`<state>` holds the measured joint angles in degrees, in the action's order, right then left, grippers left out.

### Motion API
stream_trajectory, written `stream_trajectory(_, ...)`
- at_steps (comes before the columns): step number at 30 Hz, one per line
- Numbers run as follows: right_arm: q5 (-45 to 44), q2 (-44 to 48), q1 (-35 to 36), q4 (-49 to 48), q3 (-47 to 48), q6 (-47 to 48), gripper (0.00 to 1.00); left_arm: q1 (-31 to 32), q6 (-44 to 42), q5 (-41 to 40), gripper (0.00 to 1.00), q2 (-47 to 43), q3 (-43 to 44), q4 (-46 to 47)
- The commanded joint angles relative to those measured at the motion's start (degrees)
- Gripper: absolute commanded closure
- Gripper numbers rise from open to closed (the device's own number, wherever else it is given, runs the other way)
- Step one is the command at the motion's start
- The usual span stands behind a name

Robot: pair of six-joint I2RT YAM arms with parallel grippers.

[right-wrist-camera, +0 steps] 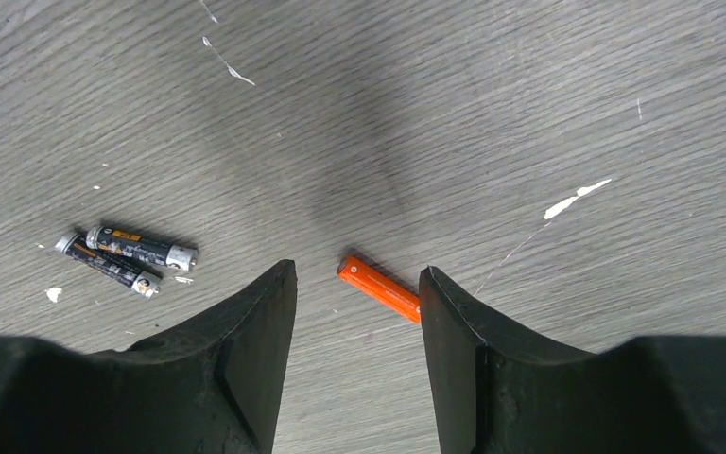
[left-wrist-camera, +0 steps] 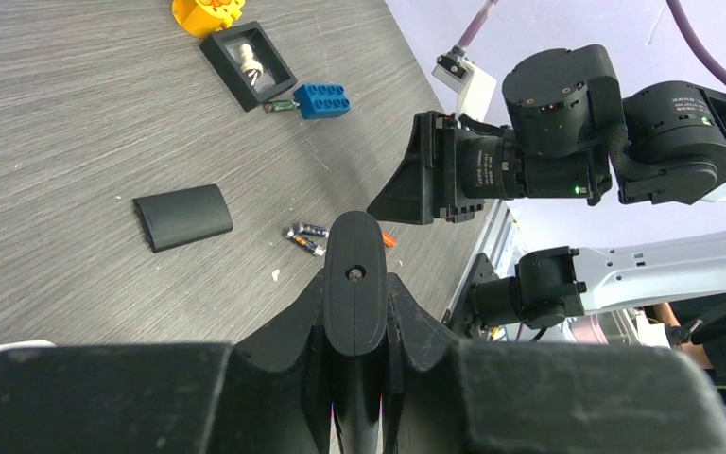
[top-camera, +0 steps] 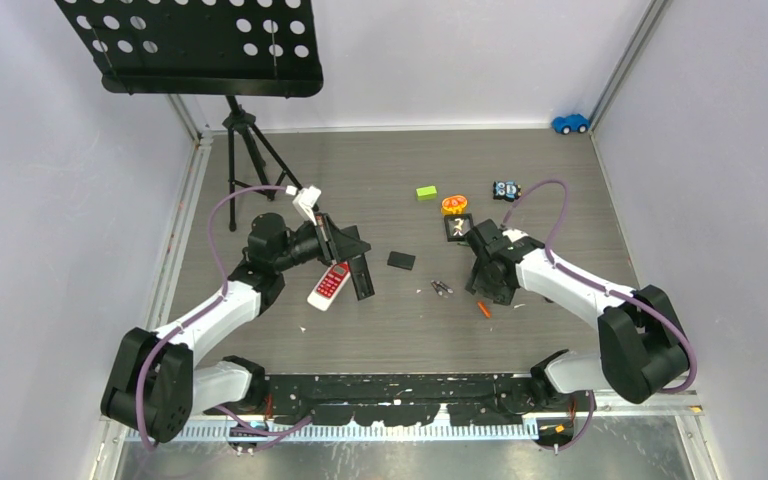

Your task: Load the batteries into the remote control

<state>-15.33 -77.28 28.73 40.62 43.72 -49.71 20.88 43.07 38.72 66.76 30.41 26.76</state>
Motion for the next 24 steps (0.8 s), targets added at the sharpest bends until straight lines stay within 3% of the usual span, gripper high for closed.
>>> stream_trajectory(1,-0.66,1.61,-0.17,0.33,-0.01,0.05,0.45,-0.14,-0.35,2.75,1.0,-0.56,0.34,3.57)
stream_trajectory(12,3.89,0.15,-0.16,-0.07,-0.99,0.99,0.48,0.23,5.93,12.08,1.0,1.42,-1.11,17.14)
stream_trajectory(20,3.39,-1.15,-0.16,0.62,-1.28,1.68,0.53,1.0,6.33,12.38,1.0,1.68,-0.86,18.17)
stream_trajectory(24,3.49,-2.21,-0.17,-0.1,-1.72,1.55,0.62,1.02,6.57,12.2,1.0,1.79,-0.71,18.24)
